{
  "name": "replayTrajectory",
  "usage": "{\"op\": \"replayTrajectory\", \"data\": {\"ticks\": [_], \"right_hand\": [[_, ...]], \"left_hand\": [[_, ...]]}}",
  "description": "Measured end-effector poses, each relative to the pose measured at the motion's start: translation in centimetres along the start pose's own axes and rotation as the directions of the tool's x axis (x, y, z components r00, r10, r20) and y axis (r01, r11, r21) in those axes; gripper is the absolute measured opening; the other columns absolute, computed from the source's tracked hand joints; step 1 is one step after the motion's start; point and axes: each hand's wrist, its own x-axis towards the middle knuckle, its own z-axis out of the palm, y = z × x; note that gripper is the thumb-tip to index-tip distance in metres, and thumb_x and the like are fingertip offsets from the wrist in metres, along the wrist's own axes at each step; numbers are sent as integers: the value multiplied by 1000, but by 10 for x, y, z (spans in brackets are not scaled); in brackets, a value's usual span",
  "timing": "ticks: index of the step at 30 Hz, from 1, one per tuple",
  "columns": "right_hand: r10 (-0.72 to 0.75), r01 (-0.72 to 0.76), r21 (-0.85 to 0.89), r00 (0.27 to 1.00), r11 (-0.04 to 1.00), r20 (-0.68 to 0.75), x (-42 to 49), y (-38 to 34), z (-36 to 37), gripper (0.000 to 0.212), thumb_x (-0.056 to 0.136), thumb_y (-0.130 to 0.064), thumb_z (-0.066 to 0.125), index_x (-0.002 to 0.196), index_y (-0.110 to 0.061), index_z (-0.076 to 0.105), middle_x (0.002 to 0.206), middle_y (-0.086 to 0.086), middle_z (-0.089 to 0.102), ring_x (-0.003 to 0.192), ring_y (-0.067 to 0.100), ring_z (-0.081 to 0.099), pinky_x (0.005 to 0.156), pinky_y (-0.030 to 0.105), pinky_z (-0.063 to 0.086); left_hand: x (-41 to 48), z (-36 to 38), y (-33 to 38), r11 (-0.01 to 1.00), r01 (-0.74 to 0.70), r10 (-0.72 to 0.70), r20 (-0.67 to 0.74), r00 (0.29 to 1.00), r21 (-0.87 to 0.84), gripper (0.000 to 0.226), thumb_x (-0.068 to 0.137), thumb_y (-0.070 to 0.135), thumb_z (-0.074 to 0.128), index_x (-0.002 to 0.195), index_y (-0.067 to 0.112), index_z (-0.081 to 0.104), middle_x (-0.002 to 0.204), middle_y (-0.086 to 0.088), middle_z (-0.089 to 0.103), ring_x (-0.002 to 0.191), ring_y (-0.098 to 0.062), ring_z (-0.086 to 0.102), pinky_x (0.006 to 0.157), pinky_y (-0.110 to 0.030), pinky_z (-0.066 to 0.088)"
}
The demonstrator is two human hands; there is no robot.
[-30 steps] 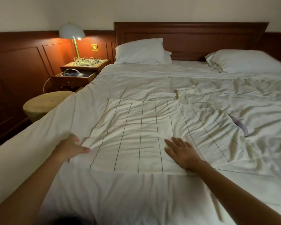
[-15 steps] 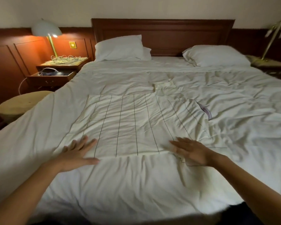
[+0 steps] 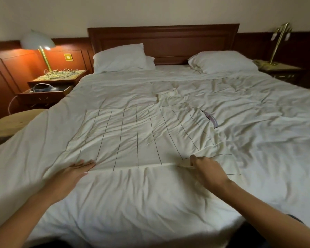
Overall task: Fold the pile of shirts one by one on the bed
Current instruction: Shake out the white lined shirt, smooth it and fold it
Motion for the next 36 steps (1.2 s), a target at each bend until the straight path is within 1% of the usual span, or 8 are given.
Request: {"op": "replayTrajectory", "data": {"ticks": [6, 11, 14, 17, 22, 27, 30, 36], "right_hand": [[-61, 57, 100, 997, 993, 37, -7, 60, -29, 13, 86, -17, 61, 96, -26, 59, 86, -3, 67, 80, 21, 63, 67, 33, 46], [-120, 102, 498, 993, 861, 4, -12, 85, -33, 40, 84, 0, 62, 94, -38, 69, 86, -21, 71, 82, 0, 65, 72, 20, 49], [-36, 65, 671, 998, 738, -58, -4, 88, -30, 13, 95, -23, 63, 89, -26, 75, 80, -25, 69, 72, -9, 61, 66, 14, 46], [61, 57, 739, 989, 672, -133, 19, 89, -29, 38, 94, -42, 57, 70, -12, 56, 60, -10, 44, 59, 4, 38, 53, 24, 33], [-16, 58, 505, 996, 861, -86, 90, 86, -32, 41, 96, -40, 58, 64, -15, 49, 55, -6, 46, 60, 14, 46, 62, 27, 40], [-84, 77, 112, 995, 991, 55, 183, 104, -29, 30, 101, -43, 47, 80, -25, 57, 85, 1, 64, 90, 23, 60, 74, 31, 37], [-24, 24, -7, 998, 1000, -50, 243, 114, -29, 29, 102, -46, 42, 100, -25, 62, 102, 9, 69, 97, 31, 63, 77, 37, 46], [82, -78, 33, 988, 996, -135, 288, 93, 31, 56, 99, -54, 40, 152, -39, 31, 156, 9, 32, 141, 32, 29, 112, 50, 25]], "left_hand": [[0, -8, -2, 996, 11, -10, -4, 1000, 93, 56, 100, 0, 50, 135, 44, 45, 143, 19, 48, 141, -9, 41, 115, -23, 34], [-5, -21, -2, 997, 71, -69, -135, 988, 6, 27, 98, 11, 60, 114, 29, 73, 119, 8, 70, 117, -17, 64, 91, 3, 33], [-10, -29, 2, 997, 21, -42, -285, 958, -75, 35, 94, 1, 64, 97, 34, 72, 96, 16, 75, 93, 2, 67, 83, -6, 44], [1, -32, 6, 991, 18, -72, -414, 908, -132, 22, 96, 4, 62, 95, 22, 73, 90, 10, 74, 86, -6, 68, 82, -23, 47], [41, -38, -1, 985, 58, -132, -492, 860, -162, 18, 102, 18, 54, 87, 16, 65, 74, 1, 66, 71, -18, 61, 73, -32, 46], [97, -45, -37, 982, 101, -154, -373, 915, -157, 22, 100, 27, 55, 80, 18, 61, 71, -1, 66, 71, -22, 63, 72, -26, 44], [136, -52, -55, 982, 116, -162, -357, 920, -146, 23, 99, 25, 58, 76, 23, 61, 69, 8, 65, 72, -14, 62, 74, -27, 44], [186, -41, -87, 955, 263, -289, -234, 928, -137, 15, 92, 32, 69, 77, 29, 67, 73, 10, 70, 73, -14, 64, 74, -36, 50]]}}
